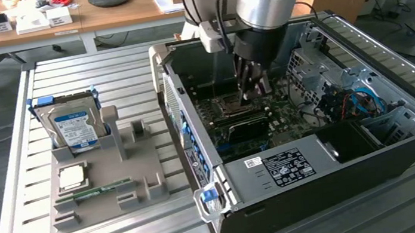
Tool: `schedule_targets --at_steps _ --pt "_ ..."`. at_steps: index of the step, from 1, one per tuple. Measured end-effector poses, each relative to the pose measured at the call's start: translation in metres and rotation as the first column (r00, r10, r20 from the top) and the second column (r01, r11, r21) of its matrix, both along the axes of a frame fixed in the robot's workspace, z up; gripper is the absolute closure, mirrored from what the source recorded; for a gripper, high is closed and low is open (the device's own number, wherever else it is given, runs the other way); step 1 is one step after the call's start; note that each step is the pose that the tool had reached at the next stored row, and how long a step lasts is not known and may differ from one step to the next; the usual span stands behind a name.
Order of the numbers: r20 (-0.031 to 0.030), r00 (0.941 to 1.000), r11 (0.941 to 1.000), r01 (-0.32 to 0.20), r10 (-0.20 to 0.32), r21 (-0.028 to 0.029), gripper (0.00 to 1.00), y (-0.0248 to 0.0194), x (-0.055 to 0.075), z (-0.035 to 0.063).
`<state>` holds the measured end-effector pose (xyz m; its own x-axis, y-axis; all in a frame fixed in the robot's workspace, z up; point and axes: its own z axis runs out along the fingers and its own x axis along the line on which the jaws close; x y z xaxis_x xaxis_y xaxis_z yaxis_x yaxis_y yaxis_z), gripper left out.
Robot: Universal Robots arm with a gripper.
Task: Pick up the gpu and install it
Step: 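Press down on the gpu until it lock into place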
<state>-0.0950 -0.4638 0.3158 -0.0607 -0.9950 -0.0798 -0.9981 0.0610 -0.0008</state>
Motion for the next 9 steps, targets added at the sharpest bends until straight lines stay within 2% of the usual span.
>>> schedule_targets --at_steps 9 --pt "0.0001 1.0000 1.0000 0.000 0.000 0.0001 0.89 0.0000 0.0000 0.0026"
